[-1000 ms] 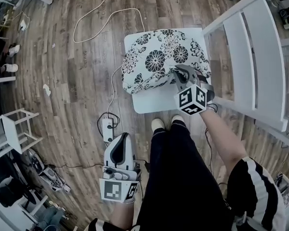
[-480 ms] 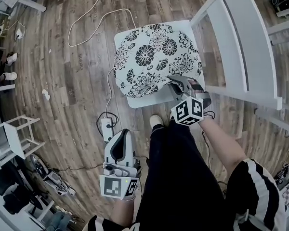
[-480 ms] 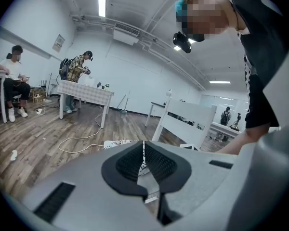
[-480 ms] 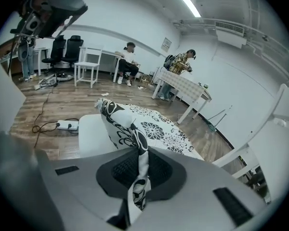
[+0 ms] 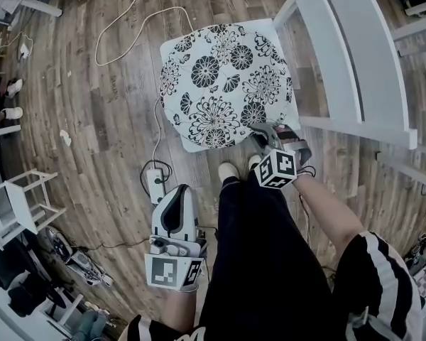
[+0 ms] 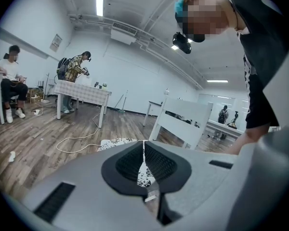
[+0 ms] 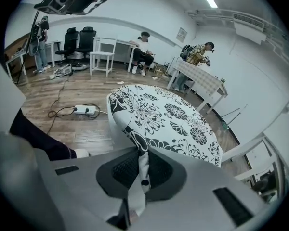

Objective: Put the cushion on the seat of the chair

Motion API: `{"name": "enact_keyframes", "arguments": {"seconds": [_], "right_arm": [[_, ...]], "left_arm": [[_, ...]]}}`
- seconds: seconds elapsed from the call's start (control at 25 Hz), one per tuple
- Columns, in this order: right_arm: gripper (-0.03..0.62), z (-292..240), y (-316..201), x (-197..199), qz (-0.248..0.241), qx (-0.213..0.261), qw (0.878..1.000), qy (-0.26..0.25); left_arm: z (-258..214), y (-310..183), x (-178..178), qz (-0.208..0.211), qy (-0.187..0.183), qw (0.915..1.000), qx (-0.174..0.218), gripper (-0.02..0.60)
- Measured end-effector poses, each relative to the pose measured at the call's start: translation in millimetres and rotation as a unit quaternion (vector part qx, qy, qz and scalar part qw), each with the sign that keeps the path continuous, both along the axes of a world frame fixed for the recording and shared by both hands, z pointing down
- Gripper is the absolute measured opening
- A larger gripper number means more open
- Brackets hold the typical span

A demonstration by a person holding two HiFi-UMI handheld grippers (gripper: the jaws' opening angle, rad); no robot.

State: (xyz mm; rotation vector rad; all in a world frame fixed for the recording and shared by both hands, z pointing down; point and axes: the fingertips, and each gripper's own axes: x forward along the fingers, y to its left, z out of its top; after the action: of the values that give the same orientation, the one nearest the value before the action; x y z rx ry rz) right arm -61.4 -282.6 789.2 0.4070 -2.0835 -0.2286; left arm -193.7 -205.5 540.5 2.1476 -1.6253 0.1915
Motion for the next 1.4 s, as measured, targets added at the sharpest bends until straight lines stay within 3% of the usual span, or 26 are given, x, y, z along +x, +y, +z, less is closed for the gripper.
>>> {"name": "enact_keyframes", "arguments": {"seconds": [0.44,0.76,1.04,1.4], "right_arm": [[0.028,32,11,4,-0.009,-0.016,0.999,0.034],[0.034,35,16,2,-0.004,-0.046,0.999,0.022],[0.162,34,27,2,-0.027,-0.080,0.996,0.025],[0.199,14,26,5,-0.017,-0.075,0.997,0.023]], "left_arm": [[7,10,0,-0.002,-0.004,1.0000,-0.009,0.014],[8,11,1,-0.006,0.001,0.9999,-0.009,0.014],[5,6,7,-0.001,0.006,1.0000,-0.005,0.014],[-6,-1,13,0.008,0.005,0.9999,0.007,0.014]]}}
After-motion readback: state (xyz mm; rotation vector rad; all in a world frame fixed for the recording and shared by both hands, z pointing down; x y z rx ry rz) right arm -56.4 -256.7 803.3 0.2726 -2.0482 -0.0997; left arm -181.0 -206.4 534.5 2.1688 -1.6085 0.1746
